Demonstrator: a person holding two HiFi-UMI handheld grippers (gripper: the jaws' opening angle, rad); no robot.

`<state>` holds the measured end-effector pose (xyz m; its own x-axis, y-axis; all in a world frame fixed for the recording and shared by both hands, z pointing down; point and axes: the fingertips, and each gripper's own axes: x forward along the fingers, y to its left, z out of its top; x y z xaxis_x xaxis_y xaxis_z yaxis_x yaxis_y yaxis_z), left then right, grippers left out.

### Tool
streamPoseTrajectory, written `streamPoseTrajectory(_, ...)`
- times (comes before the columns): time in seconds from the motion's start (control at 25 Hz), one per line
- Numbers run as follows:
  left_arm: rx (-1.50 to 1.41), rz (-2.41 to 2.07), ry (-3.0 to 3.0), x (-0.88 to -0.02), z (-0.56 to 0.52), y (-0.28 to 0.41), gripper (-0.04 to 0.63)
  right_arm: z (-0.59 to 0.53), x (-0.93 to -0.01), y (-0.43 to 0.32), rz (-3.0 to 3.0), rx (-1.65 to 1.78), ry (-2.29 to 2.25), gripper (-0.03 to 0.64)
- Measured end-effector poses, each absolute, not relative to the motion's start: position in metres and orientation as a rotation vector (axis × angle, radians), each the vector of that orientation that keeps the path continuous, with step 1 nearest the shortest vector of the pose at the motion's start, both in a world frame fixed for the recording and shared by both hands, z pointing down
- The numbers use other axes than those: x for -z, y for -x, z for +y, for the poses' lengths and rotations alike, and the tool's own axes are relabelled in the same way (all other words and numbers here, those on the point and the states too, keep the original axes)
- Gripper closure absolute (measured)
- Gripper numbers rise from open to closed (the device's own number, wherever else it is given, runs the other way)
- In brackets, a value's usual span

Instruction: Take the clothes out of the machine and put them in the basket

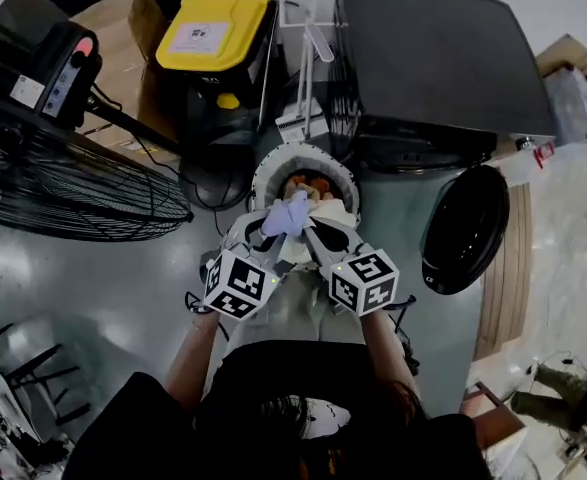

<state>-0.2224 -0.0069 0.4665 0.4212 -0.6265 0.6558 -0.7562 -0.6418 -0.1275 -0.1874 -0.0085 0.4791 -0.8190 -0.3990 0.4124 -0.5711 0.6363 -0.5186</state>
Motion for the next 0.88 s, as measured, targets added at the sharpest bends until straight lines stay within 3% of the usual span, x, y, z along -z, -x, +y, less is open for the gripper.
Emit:
streamPoseTrajectory(0.4, -1.370, -0.814, -2.455, -0.598, -0.005, 0.199, 0.532, -0.005, -0.621, 0.169, -2.271, -1.116, -0.885, 0.589)
streamPoseTrajectory(0.88, -1.418, -0.650, -2.267, -0.704, -0.004, 0.175, 0.529, 0.018, -0.727, 0.121, -2.013, -1.168, -0.940, 0.588)
